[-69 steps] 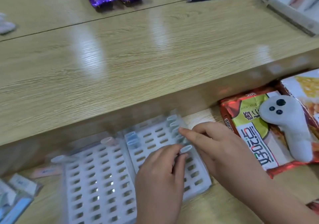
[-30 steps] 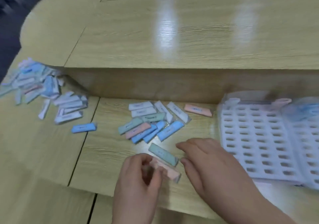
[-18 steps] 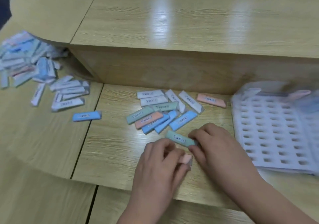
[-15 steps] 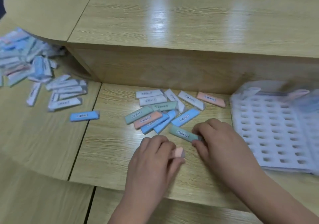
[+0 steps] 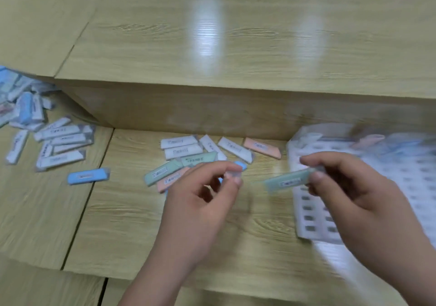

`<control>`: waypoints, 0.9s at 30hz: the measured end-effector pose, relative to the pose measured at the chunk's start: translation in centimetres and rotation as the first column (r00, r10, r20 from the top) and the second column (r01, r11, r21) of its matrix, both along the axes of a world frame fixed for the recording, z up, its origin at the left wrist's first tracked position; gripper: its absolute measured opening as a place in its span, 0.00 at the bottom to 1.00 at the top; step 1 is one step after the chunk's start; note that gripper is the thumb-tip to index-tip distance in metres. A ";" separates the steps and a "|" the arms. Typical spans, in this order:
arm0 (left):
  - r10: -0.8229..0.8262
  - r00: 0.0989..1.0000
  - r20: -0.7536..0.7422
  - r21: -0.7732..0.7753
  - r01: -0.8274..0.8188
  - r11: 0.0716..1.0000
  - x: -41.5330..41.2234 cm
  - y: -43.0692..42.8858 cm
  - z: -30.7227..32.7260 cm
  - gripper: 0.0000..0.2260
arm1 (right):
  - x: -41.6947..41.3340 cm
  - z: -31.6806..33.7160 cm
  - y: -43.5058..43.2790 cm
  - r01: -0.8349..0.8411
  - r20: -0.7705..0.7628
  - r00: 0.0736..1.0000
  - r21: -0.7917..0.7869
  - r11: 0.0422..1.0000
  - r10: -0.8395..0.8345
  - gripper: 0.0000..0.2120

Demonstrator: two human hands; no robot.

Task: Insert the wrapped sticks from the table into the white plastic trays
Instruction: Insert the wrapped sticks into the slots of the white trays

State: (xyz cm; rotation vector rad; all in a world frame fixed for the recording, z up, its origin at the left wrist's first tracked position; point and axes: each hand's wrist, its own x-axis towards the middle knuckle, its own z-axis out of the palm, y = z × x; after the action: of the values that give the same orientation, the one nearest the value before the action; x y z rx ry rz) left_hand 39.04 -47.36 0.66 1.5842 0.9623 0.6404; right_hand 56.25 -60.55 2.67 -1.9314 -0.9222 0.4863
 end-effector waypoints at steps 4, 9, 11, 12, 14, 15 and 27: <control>-0.082 0.991 0.101 -0.017 0.085 0.996 4.1 -1.3 1.9 0.11 | 4.1 0.7 -3.2 0.122 0.016 0.992 0.123 0.985 -0.125 0.12; -0.061 0.995 0.079 0.106 0.052 0.993 9.5 -3.7 2.9 0.12 | 9.3 0.6 -7.4 0.212 0.062 0.971 0.232 0.949 -0.232 0.15; -0.057 0.998 0.014 0.202 0.053 0.978 11.3 -4.5 3.0 0.11 | 11.0 0.5 -9.1 0.243 0.103 0.957 0.227 0.943 -0.272 0.14; -0.054 0.999 0.004 0.228 0.052 0.972 12.3 -4.9 3.0 0.11 | 11.8 0.4 -9.8 0.266 0.119 0.948 0.220 0.939 -0.296 0.14; -0.051 0.999 -0.009 0.254 0.052 0.966 14.0 -5.6 2.7 0.11 | 13.3 0.1 -11.1 0.305 0.154 0.929 0.199 0.931 -0.337 0.14; -0.053 0.998 -0.025 0.272 0.058 0.961 14.8 -5.9 2.4 0.11 | 14.1 -0.1 -11.7 0.317 0.170 0.921 0.191 0.929 -0.349 0.14; -0.033 0.993 -0.117 0.610 0.098 0.787 19.4 -7.9 -0.4 0.10 | 18.9 -1.5 -14.3 0.253 0.318 0.904 0.143 0.957 -0.287 0.08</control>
State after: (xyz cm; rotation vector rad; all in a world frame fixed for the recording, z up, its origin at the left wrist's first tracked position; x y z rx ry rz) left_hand 58.44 -55.21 0.29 2.2386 0.8011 0.8929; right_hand 75.15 -74.80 1.16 -2.0459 -0.8498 -0.0558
